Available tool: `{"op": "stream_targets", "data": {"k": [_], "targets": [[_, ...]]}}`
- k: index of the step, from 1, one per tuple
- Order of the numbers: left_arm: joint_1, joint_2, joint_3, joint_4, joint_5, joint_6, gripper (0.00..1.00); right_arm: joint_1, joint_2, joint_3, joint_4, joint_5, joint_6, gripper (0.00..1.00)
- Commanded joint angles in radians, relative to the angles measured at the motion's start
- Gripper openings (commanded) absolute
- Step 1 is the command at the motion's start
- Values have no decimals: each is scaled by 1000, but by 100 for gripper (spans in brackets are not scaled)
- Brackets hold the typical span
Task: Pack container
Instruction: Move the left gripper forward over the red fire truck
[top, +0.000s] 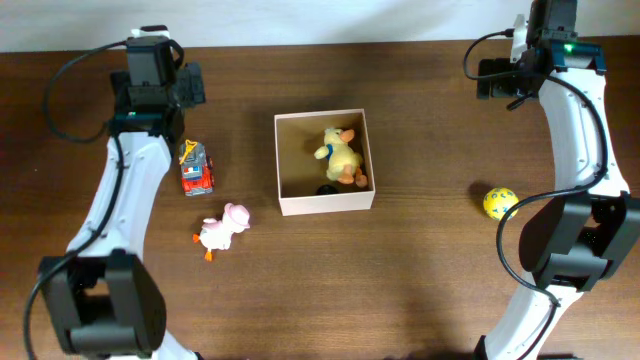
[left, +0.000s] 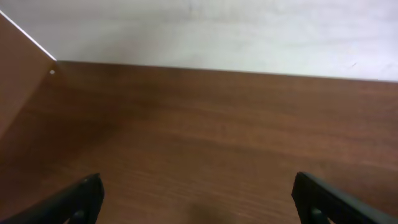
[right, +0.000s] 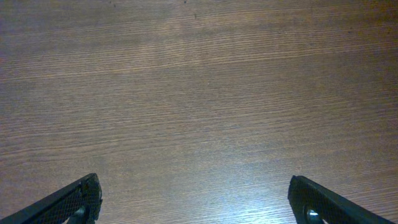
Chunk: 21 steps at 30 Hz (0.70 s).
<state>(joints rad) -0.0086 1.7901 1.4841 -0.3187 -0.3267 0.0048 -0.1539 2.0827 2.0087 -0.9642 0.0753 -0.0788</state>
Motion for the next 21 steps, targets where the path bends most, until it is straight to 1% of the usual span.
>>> {"op": "stream_targets", "data": {"k": [1,8,13,14,15,17,18,19,21], "targets": [[13,70,22,8,11,15,99,1,5,19,0,11,4,99],[44,158,22,-13,69,8,99,1,5,19,0,11,5,99],[60,181,22,-85,88,8,99,1,5,19,0,11,4,99],[60,181,22,-109,119,8,99,1,5,19,0,11,4,99],[60,181,22,-121,146,8,97,1,5,19,0,11,5,99],[60,181,22,-140,213,8,90,1,5,19,0,11,4,99],[60,181,22,-152,244,8,82,1,5,19,0,11,4,99],[60,181,22,-166,261,8,79,1,5,19,0,11,5,99],[60,181,22,-198,264,8,76,1,5,19,0,11,5,99]]}}
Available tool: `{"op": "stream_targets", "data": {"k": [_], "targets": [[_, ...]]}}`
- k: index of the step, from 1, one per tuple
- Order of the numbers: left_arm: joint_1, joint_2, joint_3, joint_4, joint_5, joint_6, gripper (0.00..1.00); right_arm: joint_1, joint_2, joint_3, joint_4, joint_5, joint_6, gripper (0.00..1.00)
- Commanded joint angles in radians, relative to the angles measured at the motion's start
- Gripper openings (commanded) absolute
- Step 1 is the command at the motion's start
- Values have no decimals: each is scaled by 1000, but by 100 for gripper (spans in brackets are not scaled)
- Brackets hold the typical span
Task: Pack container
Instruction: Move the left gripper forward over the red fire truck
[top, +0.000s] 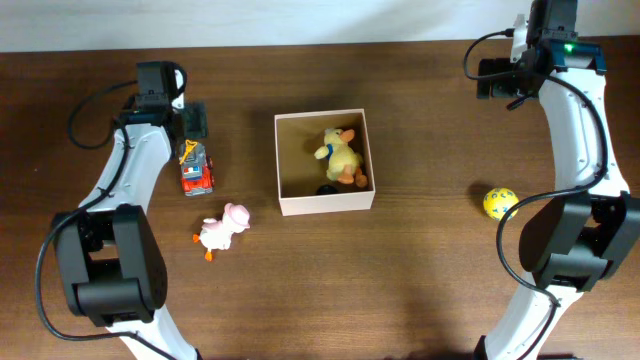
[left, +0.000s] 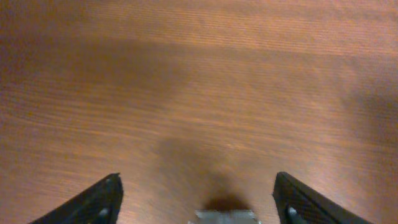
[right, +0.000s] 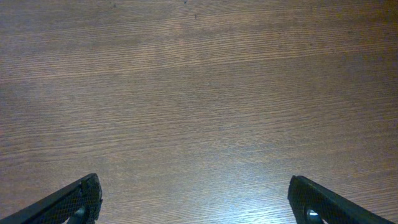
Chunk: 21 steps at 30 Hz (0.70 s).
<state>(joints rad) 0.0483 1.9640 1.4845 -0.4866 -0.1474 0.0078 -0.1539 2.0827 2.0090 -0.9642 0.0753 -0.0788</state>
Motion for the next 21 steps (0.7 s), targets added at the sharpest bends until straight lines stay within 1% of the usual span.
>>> {"op": "stream_targets", "data": {"k": [1,4,5,7,18,21], "targets": [[3,7,22,-45,84,5,75,1,5,18,0,11,5,99],[2,11,22,-92,85,5,75,1,5,18,0,11,4,99],[2,11,22,-103,84,5,78,1,5,18,0,11,4,99],[2,14,22,-123,80,5,87,1,5,18,0,11,5,99],[2,25,21,-161,81,4,87,1,5,18,0,11,4,99],[2,44,21,-164,81,-31,87,1,5,18,0,11,5,99]]}}
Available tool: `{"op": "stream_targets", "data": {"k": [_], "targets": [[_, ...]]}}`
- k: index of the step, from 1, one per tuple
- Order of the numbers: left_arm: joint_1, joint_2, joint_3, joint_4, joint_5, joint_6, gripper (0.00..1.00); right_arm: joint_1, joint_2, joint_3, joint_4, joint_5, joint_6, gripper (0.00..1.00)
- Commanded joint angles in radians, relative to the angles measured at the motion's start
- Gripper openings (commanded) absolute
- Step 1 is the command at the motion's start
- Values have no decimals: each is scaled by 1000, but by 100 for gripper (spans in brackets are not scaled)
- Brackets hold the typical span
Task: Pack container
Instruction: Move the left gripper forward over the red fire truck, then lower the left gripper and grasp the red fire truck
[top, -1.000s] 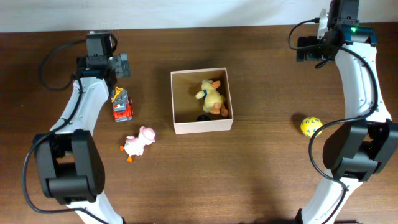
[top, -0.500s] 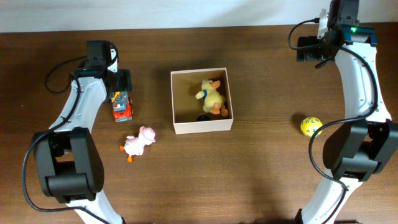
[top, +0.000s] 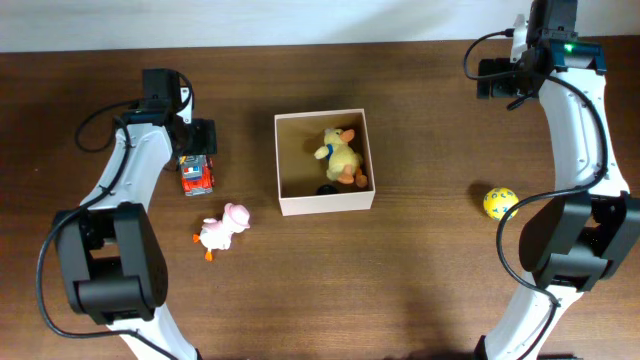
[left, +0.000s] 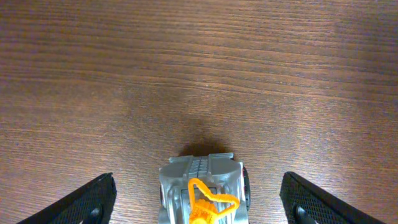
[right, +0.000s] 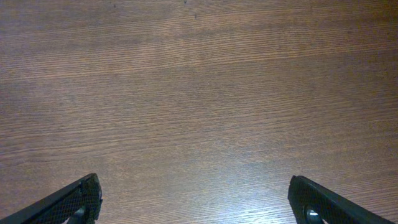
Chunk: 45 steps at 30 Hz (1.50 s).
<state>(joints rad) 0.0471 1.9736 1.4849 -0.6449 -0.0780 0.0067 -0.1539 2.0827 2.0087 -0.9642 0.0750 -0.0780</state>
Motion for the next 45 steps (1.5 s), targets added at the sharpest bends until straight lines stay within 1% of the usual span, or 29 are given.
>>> {"op": "stream_targets", "data": {"k": [1,6,12,15,16,17,19,27,32,34,36,45], "targets": [[3,56,21,-6,11,-62,94,1,5,19,0,12,4,99],[3,108,21,-7,15,-63,94,1,5,19,0,12,3,99],[3,129,21,-7,39,-63,95,1,5,19,0,12,3,99],[3,128,22,-6,59,-63,89,1,5,19,0,12,4,99],[3,128,22,-6,65,-63,89,1,5,19,0,12,4,99],[3,128,23,-6,74,-63,83,1,5,19,0,12,3,99],[3,128,24,-4,89,-63,79,1,5,19,0,12,4,99],[3,128,52,-4,90,-63,72,1,5,19,0,12,3,99],[3,128,54,-19,90,-62,72,1,5,19,0,12,4,99],[3,128,54,-33,90,-62,79,1,5,19,0,12,3,99],[3,128,54,-50,90,-62,82,1,5,19,0,12,4,99],[3,128,54,-101,90,-62,82,1,5,19,0,12,4,99]]}}
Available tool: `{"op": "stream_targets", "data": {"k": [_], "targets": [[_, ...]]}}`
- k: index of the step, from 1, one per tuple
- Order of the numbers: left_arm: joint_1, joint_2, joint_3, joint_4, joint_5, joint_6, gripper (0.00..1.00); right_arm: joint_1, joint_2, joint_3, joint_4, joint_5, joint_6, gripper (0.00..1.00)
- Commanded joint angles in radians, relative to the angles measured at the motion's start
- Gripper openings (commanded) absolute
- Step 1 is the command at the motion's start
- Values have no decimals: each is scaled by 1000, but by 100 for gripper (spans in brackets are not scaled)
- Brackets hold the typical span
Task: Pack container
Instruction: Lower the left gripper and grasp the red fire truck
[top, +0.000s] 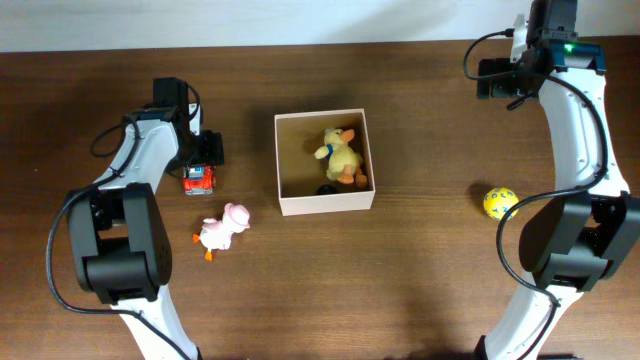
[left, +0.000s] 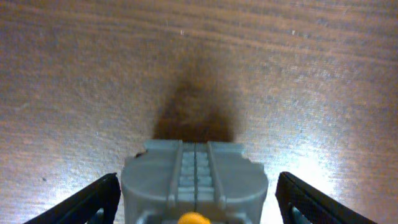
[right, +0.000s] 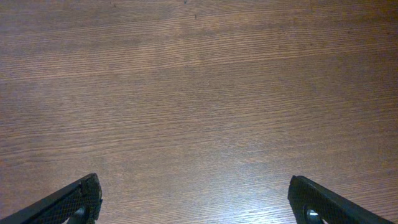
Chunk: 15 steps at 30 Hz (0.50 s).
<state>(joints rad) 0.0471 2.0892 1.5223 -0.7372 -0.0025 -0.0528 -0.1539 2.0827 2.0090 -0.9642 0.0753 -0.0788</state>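
An open cardboard box (top: 288, 205) stands mid-table with a yellow plush duck (top: 343, 155) and a small dark object inside. A red and grey toy truck (top: 196, 177) lies left of the box; its grey end (left: 195, 177) fills the space between the open fingers of my left gripper (left: 196, 202), which stands low around it without touching. A pink and white plush bird (top: 222, 230) lies below the truck. A yellow ball (top: 500, 203) sits at the right. My right gripper (right: 194, 199) is open over bare wood at the far right corner.
The table's back edge meets a white wall just behind both arms. Cables loop off each arm near the back corners. The bird lies close in front of the truck, the box about a hand's width to its right.
My left gripper has come down lower over the truck, whose grey end now looms large between the open fingers. The right arm has not moved.
My left gripper was open high at the back left, facing the wall edge. It then stood over bare wood just behind the truck, then with the truck's grey end between its fingers, and now lower around it. The right arm stayed put.
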Motion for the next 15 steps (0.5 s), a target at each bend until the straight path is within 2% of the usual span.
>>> {"op": "stream_targets", "data": {"k": [1,15], "targets": [[3,13,17,-11,14,-2,83,1,5,18,0,11,5,99],[3,16,17,-45,14,-3,81,1,5,18,0,11,4,99]]}}
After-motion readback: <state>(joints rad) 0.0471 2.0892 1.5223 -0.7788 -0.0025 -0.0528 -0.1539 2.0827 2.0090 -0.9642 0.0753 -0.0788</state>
